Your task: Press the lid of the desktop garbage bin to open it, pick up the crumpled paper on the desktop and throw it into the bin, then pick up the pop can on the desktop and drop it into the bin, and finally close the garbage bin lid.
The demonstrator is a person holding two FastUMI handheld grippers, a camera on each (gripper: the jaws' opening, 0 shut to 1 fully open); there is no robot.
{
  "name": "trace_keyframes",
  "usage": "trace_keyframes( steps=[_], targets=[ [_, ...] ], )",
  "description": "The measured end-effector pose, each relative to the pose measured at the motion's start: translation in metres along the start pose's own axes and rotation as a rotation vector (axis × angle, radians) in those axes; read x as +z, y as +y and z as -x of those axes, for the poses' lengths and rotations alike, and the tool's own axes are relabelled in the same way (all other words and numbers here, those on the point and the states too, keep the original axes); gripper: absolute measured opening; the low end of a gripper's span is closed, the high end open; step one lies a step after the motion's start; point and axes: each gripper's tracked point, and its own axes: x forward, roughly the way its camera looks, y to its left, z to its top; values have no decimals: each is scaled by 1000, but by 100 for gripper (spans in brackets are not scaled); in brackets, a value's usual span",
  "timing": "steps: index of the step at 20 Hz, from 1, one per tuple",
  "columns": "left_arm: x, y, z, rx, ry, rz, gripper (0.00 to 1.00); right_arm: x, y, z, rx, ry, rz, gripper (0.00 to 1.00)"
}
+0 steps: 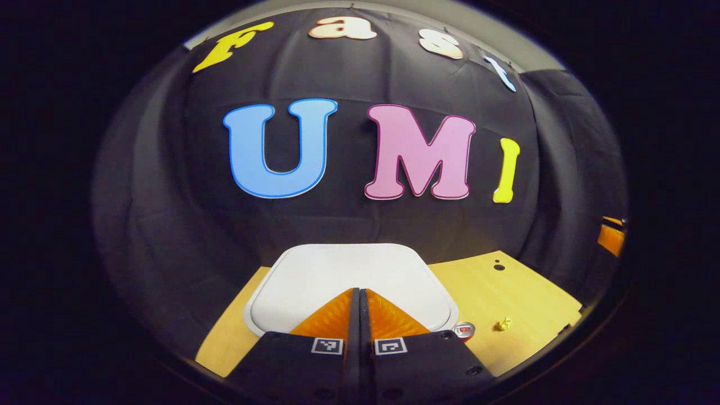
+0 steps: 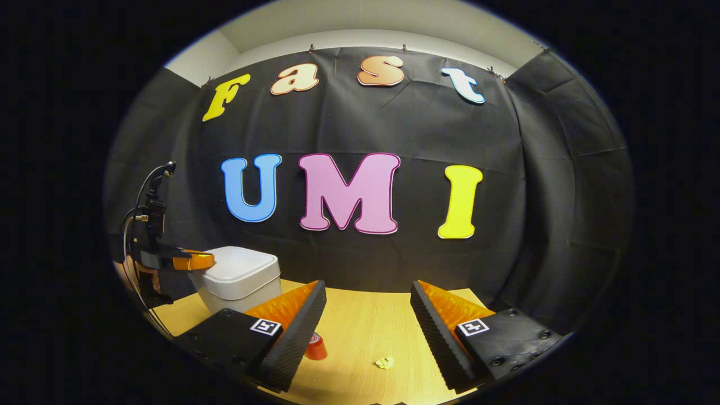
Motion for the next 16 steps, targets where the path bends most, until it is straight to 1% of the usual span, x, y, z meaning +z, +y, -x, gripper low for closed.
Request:
trace_keyframes(
  steps=[1,2,5,7,9,10,12,13,14,15,16],
  targets=[
    [7,-1,3,4,-4,-14,5,3,2,0,-5,-6,4,98],
    [22,-2,5,4,-42,-8,6,6,4,0,-10,-14,11,97],
    [81,-4,19,2,-176,30,6,13,7,-1,-26,-25,41,97],
    [119,-4,32,1,-265,36,6,19,8,1,-39,-35,54,97],
    [154,-9,52,-23,-350,67,6,22,7,0,-61,-38,44,97],
    [163,-13,61,-33,-369,92,5,21,10,-1,-62,-28,27,97],
    [172,-20,82,-50,-402,141,6,21,12,0,-70,-28,37,97],
    [175,-22,91,-49,-416,152,8,21,10,1,-75,-29,45,97],
    [174,-28,99,-47,-426,157,11,20,10,0,-78,-26,46,97],
    [168,-36,106,-56,-419,151,39,19,9,-1,-82,-21,43,97],
    [152,-42,112,-59,-390,141,68,17,9,-1,-83,-16,38,97]
  ],
)
